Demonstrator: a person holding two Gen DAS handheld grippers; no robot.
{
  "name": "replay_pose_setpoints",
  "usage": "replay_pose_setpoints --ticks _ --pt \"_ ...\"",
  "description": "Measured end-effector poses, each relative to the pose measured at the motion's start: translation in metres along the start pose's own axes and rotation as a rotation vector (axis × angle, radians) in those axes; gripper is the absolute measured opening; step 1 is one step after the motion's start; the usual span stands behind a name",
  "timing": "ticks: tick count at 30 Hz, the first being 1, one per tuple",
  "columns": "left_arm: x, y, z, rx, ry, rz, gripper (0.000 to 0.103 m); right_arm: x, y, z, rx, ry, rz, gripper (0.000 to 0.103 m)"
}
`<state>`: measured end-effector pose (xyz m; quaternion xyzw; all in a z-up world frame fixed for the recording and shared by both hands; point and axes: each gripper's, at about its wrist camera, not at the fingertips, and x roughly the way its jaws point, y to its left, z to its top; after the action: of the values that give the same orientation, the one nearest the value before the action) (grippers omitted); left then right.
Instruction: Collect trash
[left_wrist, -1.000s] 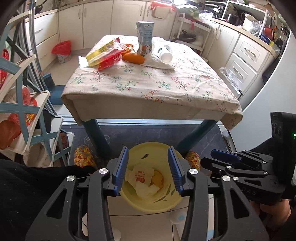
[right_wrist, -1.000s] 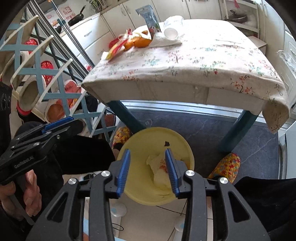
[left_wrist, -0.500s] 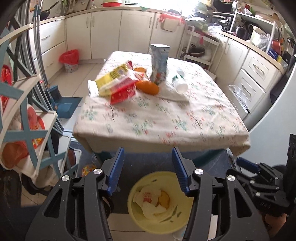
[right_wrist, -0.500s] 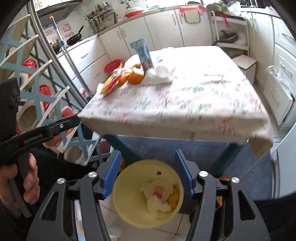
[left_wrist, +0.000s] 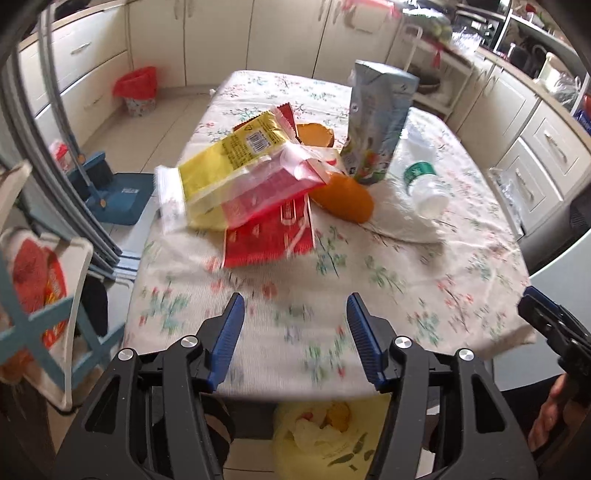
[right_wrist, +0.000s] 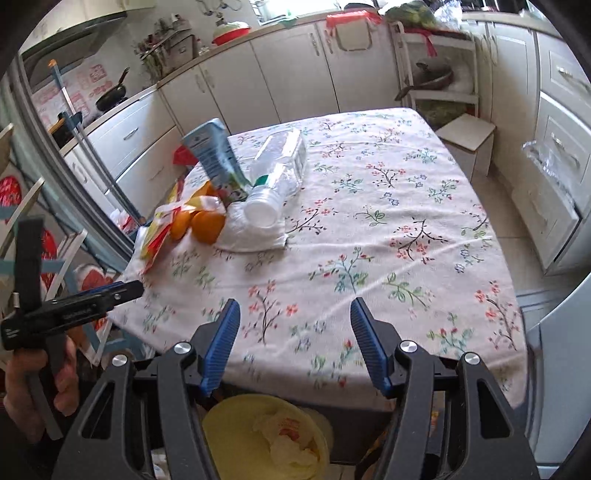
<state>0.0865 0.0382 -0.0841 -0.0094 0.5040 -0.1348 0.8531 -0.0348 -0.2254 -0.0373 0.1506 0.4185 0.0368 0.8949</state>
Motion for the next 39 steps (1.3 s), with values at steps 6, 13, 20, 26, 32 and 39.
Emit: replay_pose_setpoints --ticks 6,13,20,26,32,39 --pt "0.041 0.001 0.036 0.027 0.017 0.036 0.055 0.006 0.001 0.009 0.016 -0.002 0.019 0.062" --pt "0.061 -0.002 0.060 0.092 -0.038 0.050 0.063 0.012 -0.010 0.017 0.028 -0.001 -0.029 0.064" --pt "0.049 -0.008 0.066 0.102 -0.062 -0.003 0.063 0.038 -0.022 0.036 0.023 0.032 -0.120 0.066" --pt "0.009 -0.016 0.055 0.107 -0.111 -0.065 0.063 0.073 -0.037 0.060 0.008 0.049 -0.198 0.069" --pt "-0.036 -0.016 0.035 0.105 -0.161 -0.125 0.063 0.106 -0.042 0.086 -0.078 0.065 -0.252 0.087" --pt "-0.072 0.004 0.010 0.057 -0.199 -0.163 0.063 0.134 -0.044 0.110 -0.154 0.096 -0.265 0.096"
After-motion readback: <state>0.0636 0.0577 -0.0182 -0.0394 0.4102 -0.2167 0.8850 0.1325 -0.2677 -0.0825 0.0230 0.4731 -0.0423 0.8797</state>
